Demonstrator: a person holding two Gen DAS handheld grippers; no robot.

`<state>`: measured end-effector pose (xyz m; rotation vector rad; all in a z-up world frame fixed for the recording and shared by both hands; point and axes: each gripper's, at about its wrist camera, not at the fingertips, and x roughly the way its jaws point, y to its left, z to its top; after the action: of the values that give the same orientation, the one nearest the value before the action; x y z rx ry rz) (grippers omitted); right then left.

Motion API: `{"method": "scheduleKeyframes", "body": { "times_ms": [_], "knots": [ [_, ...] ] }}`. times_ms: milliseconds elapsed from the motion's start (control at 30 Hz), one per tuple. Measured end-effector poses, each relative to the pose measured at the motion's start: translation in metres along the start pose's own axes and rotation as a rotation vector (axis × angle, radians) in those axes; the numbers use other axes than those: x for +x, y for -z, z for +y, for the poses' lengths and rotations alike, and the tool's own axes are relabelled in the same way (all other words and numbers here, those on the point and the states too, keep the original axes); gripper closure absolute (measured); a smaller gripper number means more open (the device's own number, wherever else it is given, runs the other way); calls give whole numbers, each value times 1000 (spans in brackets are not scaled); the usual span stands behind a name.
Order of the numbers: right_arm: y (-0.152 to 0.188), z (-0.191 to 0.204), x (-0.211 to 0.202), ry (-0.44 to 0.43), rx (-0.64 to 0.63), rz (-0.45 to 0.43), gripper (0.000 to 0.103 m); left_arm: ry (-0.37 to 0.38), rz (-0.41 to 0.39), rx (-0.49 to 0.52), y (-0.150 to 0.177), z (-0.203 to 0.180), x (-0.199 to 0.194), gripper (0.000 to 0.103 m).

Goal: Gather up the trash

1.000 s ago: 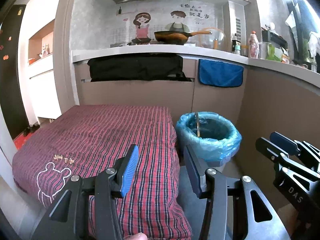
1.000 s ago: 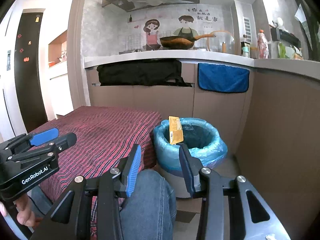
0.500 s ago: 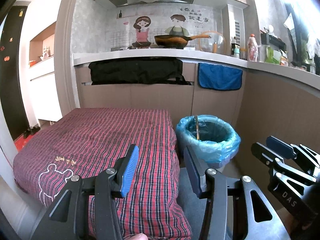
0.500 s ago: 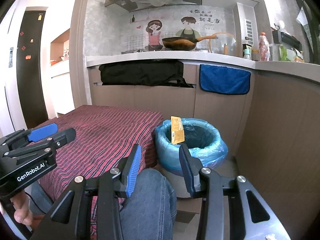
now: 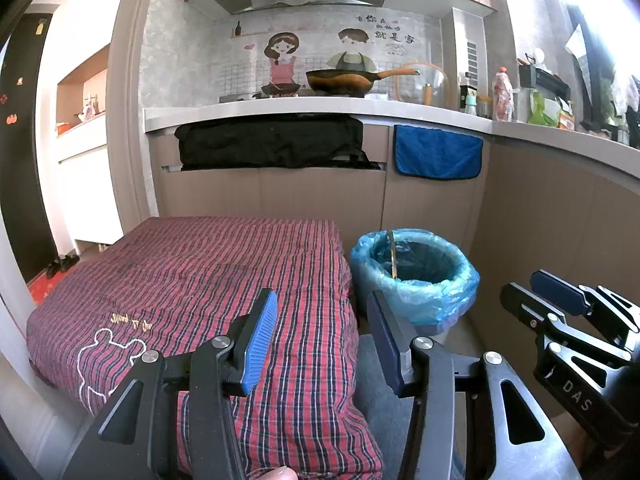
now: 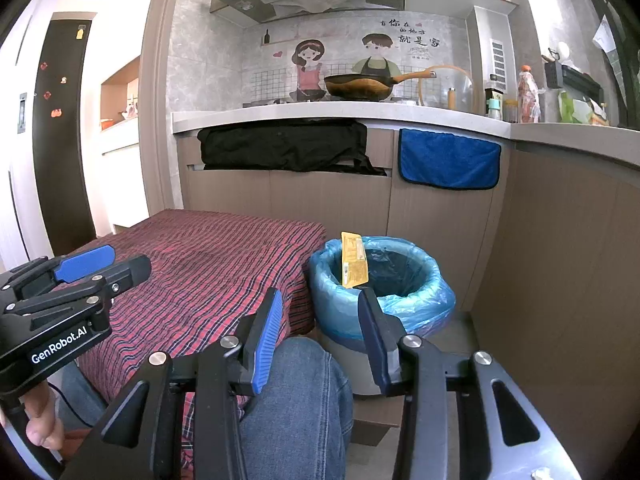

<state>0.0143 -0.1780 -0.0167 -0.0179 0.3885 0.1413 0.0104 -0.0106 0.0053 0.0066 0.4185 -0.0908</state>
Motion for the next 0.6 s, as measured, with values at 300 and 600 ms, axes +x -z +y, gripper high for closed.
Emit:
{"method": "scheduleKeyframes", "body": {
  "times_ms": [300, 600],
  "knots": [
    [1, 0, 1, 0, -1, 3, 65, 1, 1, 0, 0, 0, 0, 55],
    [1, 0, 0, -1, -1, 2, 65, -1, 1, -1, 0, -1, 0, 55]
  ]
}}
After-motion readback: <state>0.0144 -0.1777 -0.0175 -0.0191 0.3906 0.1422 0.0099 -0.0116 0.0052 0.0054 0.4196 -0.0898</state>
